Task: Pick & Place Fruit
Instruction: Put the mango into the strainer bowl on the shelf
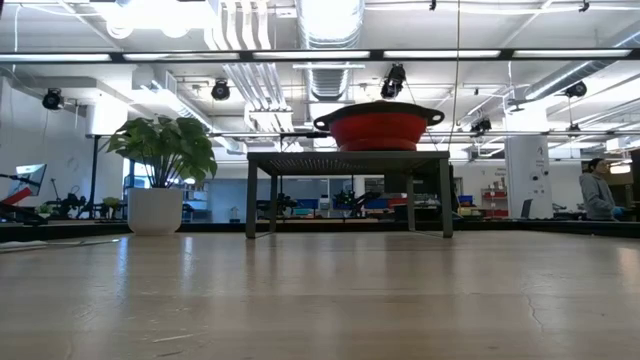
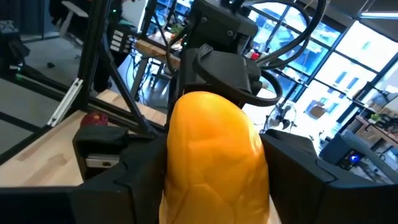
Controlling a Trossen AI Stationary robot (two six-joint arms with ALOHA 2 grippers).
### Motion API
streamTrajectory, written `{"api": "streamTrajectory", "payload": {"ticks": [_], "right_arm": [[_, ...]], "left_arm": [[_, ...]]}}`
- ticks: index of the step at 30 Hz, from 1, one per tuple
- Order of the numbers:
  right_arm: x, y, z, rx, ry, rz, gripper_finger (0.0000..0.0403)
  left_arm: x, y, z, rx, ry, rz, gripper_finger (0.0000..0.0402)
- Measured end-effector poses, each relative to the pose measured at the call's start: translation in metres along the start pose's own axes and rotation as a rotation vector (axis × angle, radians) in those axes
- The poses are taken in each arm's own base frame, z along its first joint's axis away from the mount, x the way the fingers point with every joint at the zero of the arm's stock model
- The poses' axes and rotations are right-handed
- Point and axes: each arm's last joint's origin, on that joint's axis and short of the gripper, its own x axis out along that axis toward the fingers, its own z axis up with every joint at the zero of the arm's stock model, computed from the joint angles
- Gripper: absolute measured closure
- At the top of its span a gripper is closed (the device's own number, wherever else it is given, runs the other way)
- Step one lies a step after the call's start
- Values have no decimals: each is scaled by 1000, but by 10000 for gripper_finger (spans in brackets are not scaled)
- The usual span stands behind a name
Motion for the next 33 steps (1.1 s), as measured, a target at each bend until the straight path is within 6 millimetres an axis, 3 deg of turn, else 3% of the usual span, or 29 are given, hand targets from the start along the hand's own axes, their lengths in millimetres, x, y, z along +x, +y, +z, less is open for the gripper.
{"api": "streamTrajectory", "payload": {"ticks": [18, 28, 33], "right_arm": [[3, -3, -1, -9, 4, -30, 188], [0, -11, -5, -11, 75, -147, 191], [-9, -29, -11, -21, 158, -270, 188]], "left_arm": [[0, 2, -2, 30, 22, 16, 169], [-6, 3, -3, 109, 90, 40, 34], [-24, 10, 5, 106, 158, 50, 11]]}}
